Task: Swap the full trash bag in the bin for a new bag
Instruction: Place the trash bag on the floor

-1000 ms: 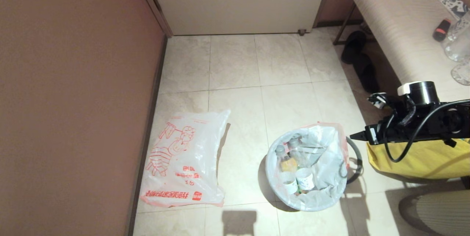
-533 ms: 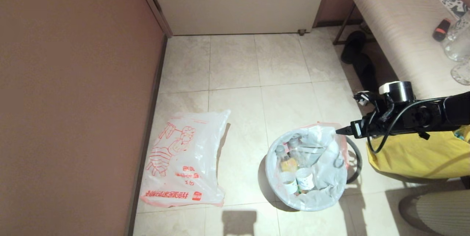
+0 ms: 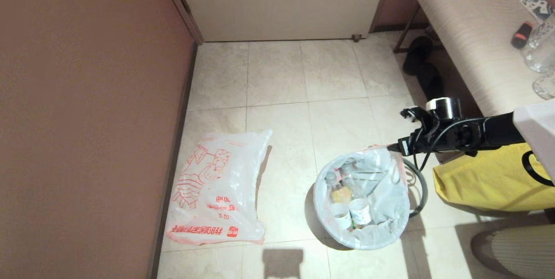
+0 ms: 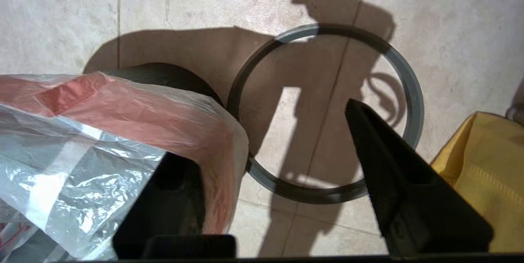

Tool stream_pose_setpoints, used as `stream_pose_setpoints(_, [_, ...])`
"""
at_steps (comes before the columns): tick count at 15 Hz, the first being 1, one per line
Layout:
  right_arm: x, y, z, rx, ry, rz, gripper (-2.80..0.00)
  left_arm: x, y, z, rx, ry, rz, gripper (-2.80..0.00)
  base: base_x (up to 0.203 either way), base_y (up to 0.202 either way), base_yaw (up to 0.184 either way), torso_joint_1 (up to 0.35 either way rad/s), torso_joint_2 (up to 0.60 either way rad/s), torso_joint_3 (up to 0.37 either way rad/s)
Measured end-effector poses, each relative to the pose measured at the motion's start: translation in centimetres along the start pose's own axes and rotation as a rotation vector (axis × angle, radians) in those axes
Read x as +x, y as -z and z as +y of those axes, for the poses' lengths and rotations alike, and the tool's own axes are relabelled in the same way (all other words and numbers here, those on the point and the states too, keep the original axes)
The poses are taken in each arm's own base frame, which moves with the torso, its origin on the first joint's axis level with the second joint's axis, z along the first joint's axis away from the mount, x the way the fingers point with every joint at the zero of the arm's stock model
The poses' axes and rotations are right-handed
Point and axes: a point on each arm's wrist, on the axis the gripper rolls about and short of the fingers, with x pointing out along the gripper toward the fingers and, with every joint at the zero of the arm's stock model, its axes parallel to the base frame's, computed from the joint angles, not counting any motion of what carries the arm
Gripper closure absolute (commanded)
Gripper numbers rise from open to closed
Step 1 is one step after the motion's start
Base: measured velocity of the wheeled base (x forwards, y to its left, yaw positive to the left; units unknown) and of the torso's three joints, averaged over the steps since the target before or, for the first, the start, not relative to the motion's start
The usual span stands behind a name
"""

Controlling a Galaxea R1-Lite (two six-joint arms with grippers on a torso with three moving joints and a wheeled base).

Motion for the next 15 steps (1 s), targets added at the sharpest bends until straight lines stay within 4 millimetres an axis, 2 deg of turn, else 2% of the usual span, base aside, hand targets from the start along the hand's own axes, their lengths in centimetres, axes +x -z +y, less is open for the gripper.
stream_pose_setpoints(3, [0.4, 0.0, 0.1, 0.002, -0.020, 0.016, 0.00, 0.0, 0.0, 0.0, 0.000, 0.000, 0.000, 0.00, 0.000, 0.000, 0.000, 0.000, 0.00, 0.000])
stream_pose_setpoints(7, [-0.3, 0.0, 0.3, 0.030, -0.081, 0.063, 0.00, 0.0, 0.0, 0.0, 0.000, 0.000, 0.000, 0.00, 0.000, 0.000, 0.000, 0.000, 0.00, 0.000])
stream_pose_setpoints(11, [-3.1, -1.4, 0.5, 0.159, -0.245, 0.132, 0.00, 0.0, 0.0, 0.0, 0.000, 0.000, 0.000, 0.00, 0.000, 0.000, 0.000, 0.000, 0.00, 0.000])
stream_pose_setpoints(15, [-6.5, -2.4, 1.1, 0.395, -0.490, 0.255, 0.00, 0.0, 0.0, 0.0, 0.000, 0.000, 0.000, 0.00, 0.000, 0.000, 0.000, 0.000, 0.00, 0.000])
